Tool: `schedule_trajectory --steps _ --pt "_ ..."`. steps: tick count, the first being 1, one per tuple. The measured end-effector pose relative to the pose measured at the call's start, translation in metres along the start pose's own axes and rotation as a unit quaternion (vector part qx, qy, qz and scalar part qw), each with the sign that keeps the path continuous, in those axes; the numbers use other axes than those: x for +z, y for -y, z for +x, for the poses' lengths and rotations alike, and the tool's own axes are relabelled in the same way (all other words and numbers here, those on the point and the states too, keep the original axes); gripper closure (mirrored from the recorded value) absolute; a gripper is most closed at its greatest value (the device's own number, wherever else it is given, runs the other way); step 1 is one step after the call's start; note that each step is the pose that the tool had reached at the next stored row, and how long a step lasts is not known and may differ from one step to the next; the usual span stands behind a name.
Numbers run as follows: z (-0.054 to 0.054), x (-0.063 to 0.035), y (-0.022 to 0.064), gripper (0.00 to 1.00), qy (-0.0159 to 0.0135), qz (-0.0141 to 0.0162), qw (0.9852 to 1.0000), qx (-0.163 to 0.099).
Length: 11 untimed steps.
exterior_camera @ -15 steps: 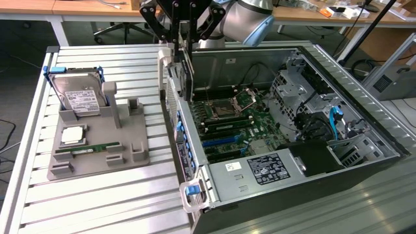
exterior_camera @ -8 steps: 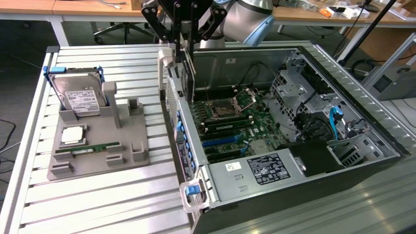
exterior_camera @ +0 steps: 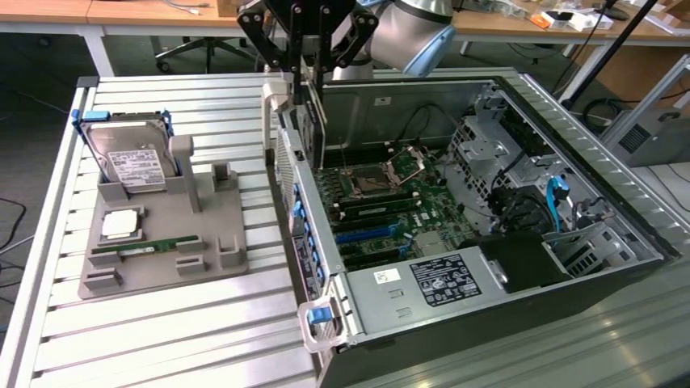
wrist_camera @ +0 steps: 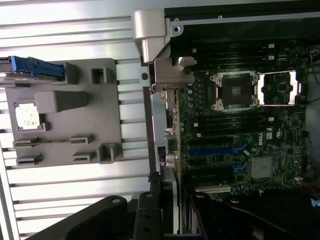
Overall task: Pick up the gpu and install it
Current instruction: 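Pick up the gpu and move the gpu toward the slot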
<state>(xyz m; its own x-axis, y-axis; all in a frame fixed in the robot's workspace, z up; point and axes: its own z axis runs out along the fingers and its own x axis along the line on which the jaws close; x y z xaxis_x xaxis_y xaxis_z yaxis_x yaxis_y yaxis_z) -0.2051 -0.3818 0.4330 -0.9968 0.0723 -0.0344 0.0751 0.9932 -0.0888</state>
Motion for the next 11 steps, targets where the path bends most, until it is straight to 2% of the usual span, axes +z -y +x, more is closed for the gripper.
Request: schedule_trajectory --steps 11 --pt "-0.0029 0.001 -0.0003 0.73 0.0001 0.0016 1.0 0.0"
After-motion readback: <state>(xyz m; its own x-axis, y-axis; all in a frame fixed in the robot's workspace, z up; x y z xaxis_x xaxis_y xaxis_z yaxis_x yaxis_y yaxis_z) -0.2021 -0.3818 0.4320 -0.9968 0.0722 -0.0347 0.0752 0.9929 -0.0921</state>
